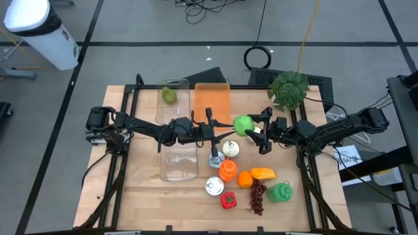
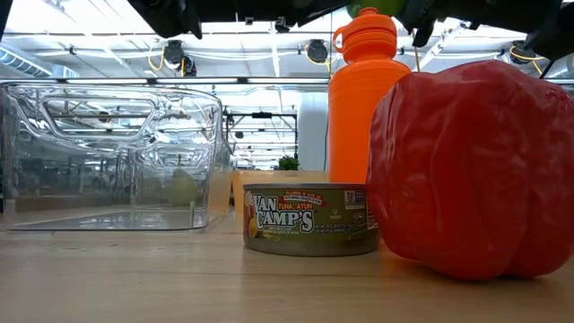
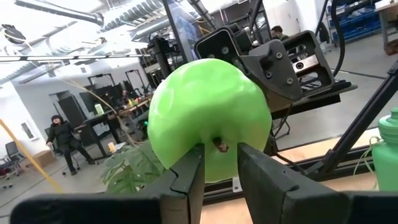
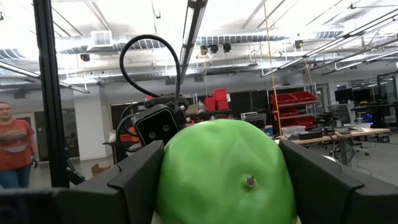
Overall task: Pick & Place Food Item
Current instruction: Put the green apple into the top transparent bin
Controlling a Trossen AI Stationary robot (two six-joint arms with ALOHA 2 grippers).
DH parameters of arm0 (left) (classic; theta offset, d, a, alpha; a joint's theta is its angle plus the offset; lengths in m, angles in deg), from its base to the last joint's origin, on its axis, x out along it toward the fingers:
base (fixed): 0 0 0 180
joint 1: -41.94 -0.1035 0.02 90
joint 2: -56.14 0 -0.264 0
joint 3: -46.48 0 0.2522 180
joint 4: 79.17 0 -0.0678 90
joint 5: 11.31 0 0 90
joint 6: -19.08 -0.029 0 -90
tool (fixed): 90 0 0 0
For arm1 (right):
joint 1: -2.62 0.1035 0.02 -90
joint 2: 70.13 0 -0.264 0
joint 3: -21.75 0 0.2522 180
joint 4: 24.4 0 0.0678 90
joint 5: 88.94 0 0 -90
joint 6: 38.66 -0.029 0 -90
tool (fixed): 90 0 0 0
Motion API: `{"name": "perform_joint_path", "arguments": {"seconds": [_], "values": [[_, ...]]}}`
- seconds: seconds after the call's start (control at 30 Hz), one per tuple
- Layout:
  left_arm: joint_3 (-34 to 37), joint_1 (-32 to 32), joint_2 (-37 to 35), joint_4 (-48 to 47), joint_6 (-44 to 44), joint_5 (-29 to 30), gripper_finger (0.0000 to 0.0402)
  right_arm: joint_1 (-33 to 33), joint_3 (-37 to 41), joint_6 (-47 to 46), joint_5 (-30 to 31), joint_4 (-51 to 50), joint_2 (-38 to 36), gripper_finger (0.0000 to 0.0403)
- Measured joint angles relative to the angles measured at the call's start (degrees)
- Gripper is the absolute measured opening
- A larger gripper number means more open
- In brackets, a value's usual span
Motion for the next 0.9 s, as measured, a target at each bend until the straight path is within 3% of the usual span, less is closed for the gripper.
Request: {"name": "perform_joint_path", "arguments": {"seconds": [0.67,0.77,0.9], "values": [[0.09,-0.10,0.00,0.99,1.48,0.39,0.0105,-1.70,-0.02,-1.61,-0.16,0.75,1.64,0.0276],[0.09,-0.20,0.00,1.05,1.57,0.34,0.0084,-1.73,-0.02,-1.62,-0.15,0.65,1.64,0.0276],[0.09,-0.26,0.00,1.37,1.75,1.07,0.0020,-1.71,-0.02,-1.60,-0.16,0.57,1.66,0.0276]]}}
